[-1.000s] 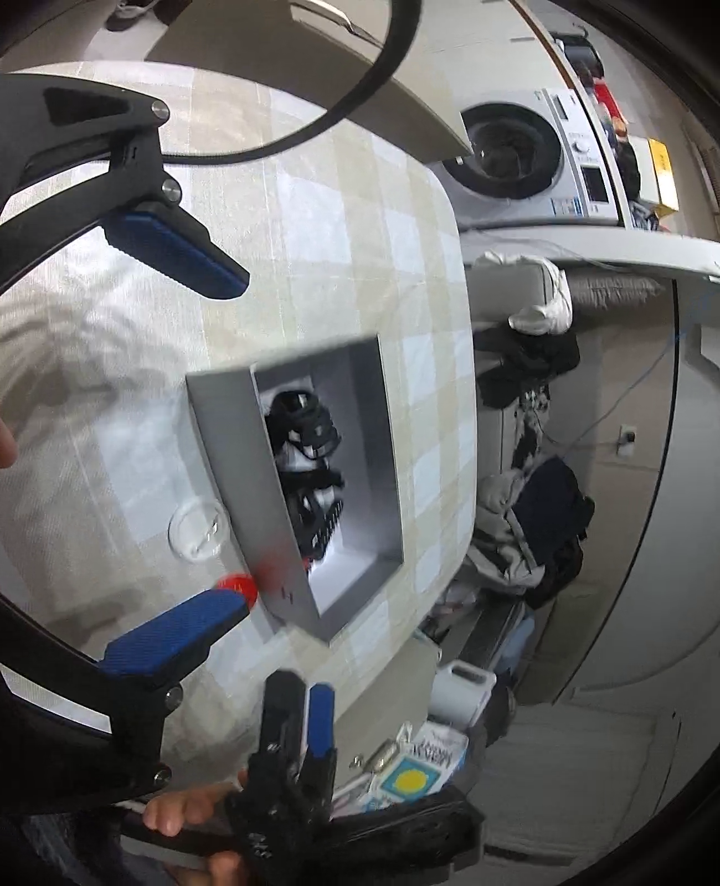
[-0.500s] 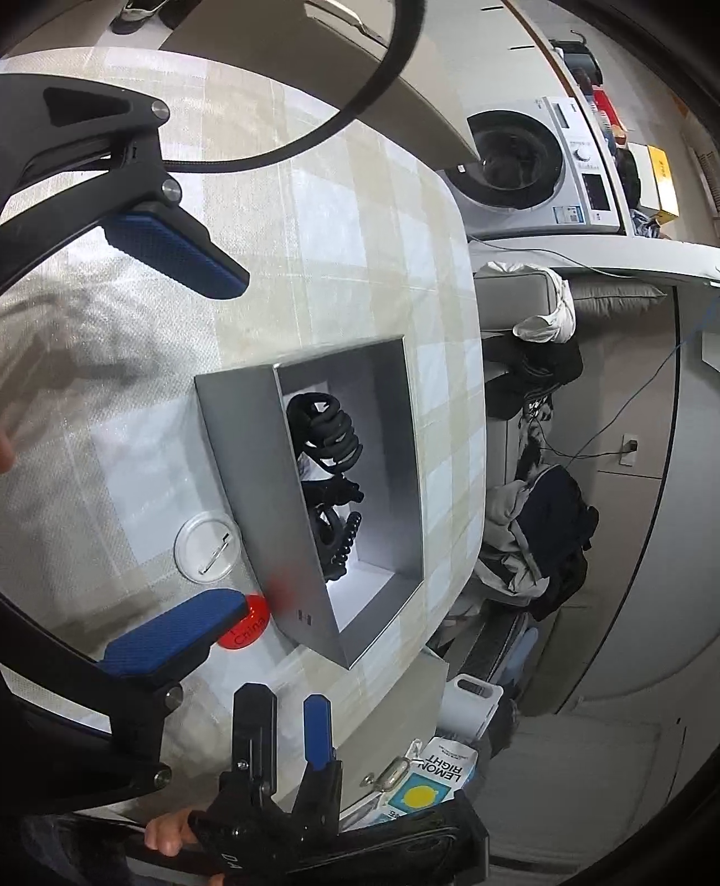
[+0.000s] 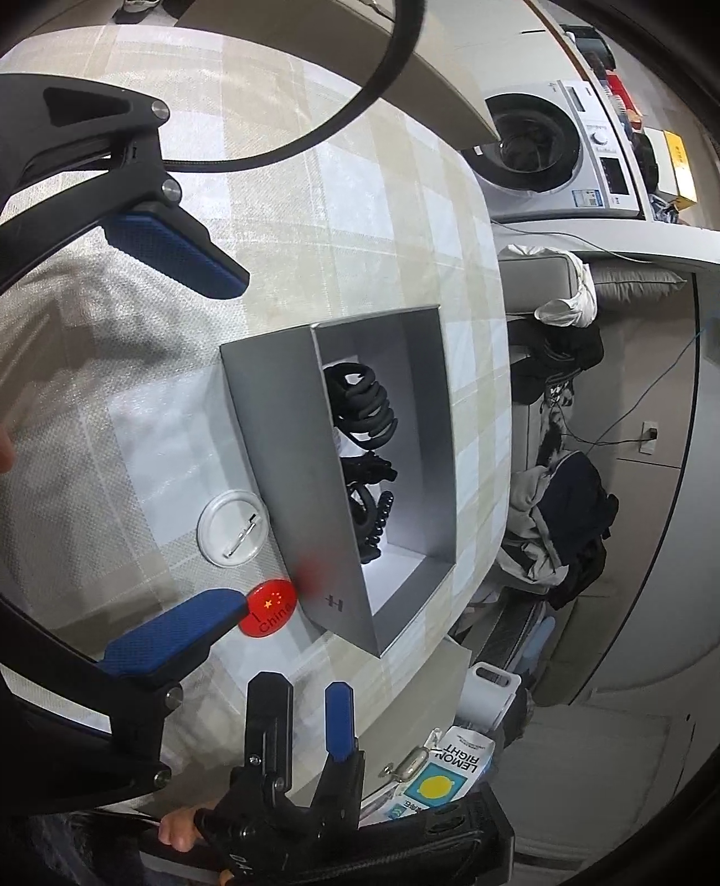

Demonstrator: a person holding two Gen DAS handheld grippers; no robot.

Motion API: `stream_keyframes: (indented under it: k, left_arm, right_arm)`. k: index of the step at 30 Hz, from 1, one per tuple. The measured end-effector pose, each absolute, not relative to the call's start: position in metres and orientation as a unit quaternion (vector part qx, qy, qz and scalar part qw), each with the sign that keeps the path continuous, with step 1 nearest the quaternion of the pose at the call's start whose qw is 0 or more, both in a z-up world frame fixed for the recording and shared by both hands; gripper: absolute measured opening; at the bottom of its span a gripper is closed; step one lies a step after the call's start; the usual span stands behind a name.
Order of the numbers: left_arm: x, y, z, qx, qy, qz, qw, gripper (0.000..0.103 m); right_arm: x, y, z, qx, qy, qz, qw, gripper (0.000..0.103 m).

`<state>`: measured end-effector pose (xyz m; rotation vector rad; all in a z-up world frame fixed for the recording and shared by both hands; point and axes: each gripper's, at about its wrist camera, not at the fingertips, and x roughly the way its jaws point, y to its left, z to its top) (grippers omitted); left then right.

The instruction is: Organize jewelry

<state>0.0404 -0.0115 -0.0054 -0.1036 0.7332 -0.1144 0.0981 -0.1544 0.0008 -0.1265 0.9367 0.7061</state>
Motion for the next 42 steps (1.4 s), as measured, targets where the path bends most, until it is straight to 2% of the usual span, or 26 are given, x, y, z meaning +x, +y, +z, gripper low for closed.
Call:
stream_keyframes:
  k: [5,8,11,13,15,30,33,36,42]
  left_arm:
    - [0.043,-0.014,-0.009,-0.039,0.368,-0.051,0.928,0.102]
    - [0.044,-0.012,-0.009,-0.041,0.371,-0.052,0.926,0.102]
    - [0.045,-0.009,-0.011,-0.048,0.376,-0.055,0.924,0.102]
    - [0.046,-0.006,-0.011,-0.054,0.378,-0.056,0.923,0.102]
    - [0.047,-0.005,-0.012,-0.058,0.38,-0.055,0.922,0.102]
    - [0.05,0.003,-0.016,-0.071,0.393,-0.067,0.914,0.102]
    - [0.05,0.005,-0.016,-0.073,0.396,-0.069,0.913,0.102]
    - [0.05,0.006,-0.017,-0.075,0.399,-0.067,0.911,0.102]
    - [0.049,0.006,-0.017,-0.074,0.401,-0.067,0.911,0.102]
  right_arm:
    - [0.097,-0.154,0.001,-0.057,0.439,0.337,0.831,0.102]
    - [0.096,-0.153,0.0,-0.058,0.44,0.342,0.828,0.097]
    - [0.095,-0.15,-0.002,-0.059,0.444,0.352,0.822,0.08]
    - [0.093,-0.148,-0.004,-0.064,0.45,0.363,0.813,0.061]
    - [0.092,-0.146,-0.006,-0.072,0.452,0.366,0.81,0.056]
    - [0.087,-0.131,-0.029,-0.149,0.444,0.323,0.822,0.055]
    - [0.088,-0.13,-0.03,-0.153,0.438,0.32,0.826,0.052]
    - [0.089,-0.127,-0.032,-0.167,0.427,0.31,0.833,0.042]
    - [0.089,-0.128,-0.031,-0.174,0.419,0.309,0.836,0.042]
